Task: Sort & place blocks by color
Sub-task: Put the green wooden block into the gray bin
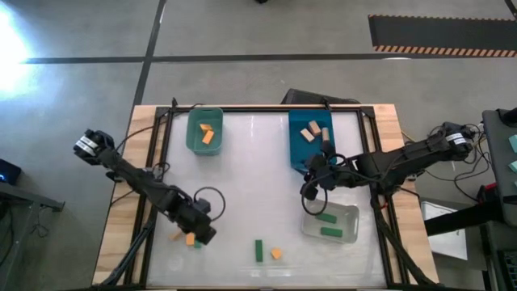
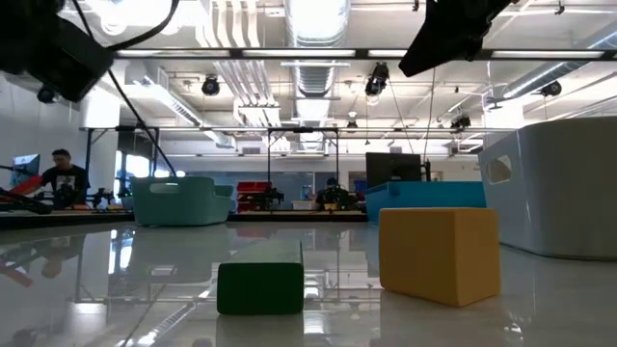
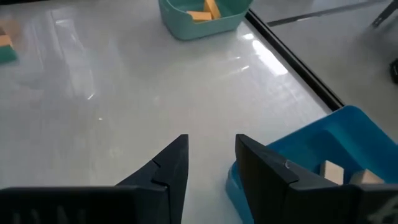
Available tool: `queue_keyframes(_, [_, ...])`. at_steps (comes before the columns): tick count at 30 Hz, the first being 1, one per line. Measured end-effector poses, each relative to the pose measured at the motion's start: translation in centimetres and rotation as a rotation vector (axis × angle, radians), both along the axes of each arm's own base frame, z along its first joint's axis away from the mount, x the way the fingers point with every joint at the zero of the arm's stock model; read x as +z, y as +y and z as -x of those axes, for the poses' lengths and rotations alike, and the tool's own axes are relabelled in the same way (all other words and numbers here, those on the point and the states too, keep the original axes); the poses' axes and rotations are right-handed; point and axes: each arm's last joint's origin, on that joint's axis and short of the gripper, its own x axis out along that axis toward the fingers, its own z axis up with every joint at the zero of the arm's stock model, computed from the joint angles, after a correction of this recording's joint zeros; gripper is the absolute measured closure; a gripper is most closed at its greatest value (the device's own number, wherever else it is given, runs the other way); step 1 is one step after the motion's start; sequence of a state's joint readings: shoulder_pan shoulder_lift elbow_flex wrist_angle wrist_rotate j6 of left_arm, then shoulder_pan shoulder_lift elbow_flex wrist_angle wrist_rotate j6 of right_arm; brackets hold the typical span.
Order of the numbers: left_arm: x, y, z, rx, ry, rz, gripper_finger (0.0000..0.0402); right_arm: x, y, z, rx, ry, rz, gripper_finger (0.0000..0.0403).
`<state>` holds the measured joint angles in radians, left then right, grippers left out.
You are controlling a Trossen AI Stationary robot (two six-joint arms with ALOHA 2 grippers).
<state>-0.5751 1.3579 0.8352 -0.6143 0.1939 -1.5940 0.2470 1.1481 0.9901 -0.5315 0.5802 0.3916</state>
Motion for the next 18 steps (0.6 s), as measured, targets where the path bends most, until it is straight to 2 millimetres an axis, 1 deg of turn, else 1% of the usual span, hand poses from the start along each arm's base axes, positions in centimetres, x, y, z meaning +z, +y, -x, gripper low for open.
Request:
queue_keyframes(3, [-0.2,-1.0,-0.6,-0.007,0.046,0.011,0.0169,0.1,0.0,-0.1,0.013,-0.006,0.013,0.0283])
queue_keyframes(8, [-0.9,-2.1,-2.4,-0.006,0.102,-0.024,0.0169,0.5,0.1,-0.5,0.054,-0.042,0.05,0.0284])
queue_keyframes(12, [-1.2,-2.5,-2.8,-0.028,0.242,-0.087,0.0169,0.7,0.2,-0.6,0.069,-0.055,0.065,0.0282])
queue_keyframes(14, [-1.0,-2.6,-3.0,-0.027,0.295,-0.126,0.0169,0.7,0.1,-0.6,0.07,-0.052,0.066,0.0284])
queue_keyframes(18, [-1.2,-3.0,-3.7,-0.022,0.267,-0.164,0.0169,0.7,0.1,-0.6,0.07,-0.053,0.065,0.0287])
